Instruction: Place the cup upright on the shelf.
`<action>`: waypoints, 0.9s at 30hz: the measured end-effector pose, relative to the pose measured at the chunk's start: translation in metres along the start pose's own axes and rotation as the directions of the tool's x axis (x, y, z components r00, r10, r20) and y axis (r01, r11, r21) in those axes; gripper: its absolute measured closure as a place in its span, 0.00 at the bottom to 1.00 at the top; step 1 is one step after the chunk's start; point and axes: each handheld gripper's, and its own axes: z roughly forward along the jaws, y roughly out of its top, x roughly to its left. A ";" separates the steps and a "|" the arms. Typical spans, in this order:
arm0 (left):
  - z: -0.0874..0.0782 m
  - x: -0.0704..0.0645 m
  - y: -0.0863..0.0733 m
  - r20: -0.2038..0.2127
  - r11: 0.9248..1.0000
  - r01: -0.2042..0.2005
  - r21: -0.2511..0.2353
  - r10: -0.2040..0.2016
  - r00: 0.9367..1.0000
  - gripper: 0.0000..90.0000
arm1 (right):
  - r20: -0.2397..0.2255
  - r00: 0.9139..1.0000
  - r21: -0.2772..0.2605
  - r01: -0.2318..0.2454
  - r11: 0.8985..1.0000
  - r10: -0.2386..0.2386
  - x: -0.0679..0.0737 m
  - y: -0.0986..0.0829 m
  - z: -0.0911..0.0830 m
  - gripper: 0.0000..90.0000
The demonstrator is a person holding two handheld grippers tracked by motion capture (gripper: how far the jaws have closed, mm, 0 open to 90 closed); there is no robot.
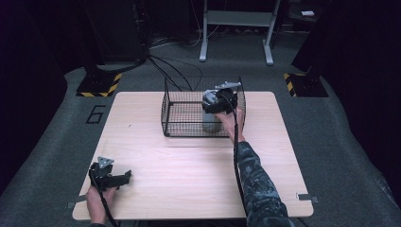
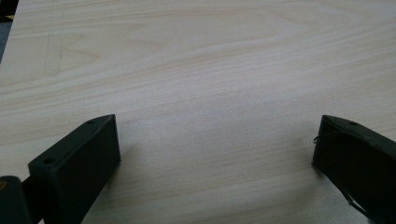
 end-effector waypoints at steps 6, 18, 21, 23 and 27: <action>0.000 0.000 0.000 0.005 1.000 0.001 0.007 -0.001 1.000 0.01 | 0.012 0.999 0.006 0.045 0.999 -0.045 0.005 0.003 -0.008 0.00; 0.000 0.000 0.000 0.005 1.000 0.002 0.006 -0.002 1.000 0.01 | -0.002 0.999 -0.062 0.046 0.997 -0.046 0.005 0.000 -0.046 0.00; 0.000 0.000 0.000 0.005 1.000 0.001 0.008 -0.001 1.000 0.01 | 0.003 0.998 -0.081 0.067 0.994 -0.067 0.010 -0.002 -0.066 0.00; 0.000 0.000 0.000 0.005 1.000 0.001 0.007 -0.001 1.000 0.01 | 0.003 0.997 -0.087 0.076 0.993 -0.076 0.011 -0.003 -0.071 0.00; 0.000 0.000 0.000 0.005 1.000 0.000 0.007 0.000 1.000 0.01 | -0.002 0.996 -0.093 0.089 0.992 -0.089 0.017 -0.009 -0.092 0.00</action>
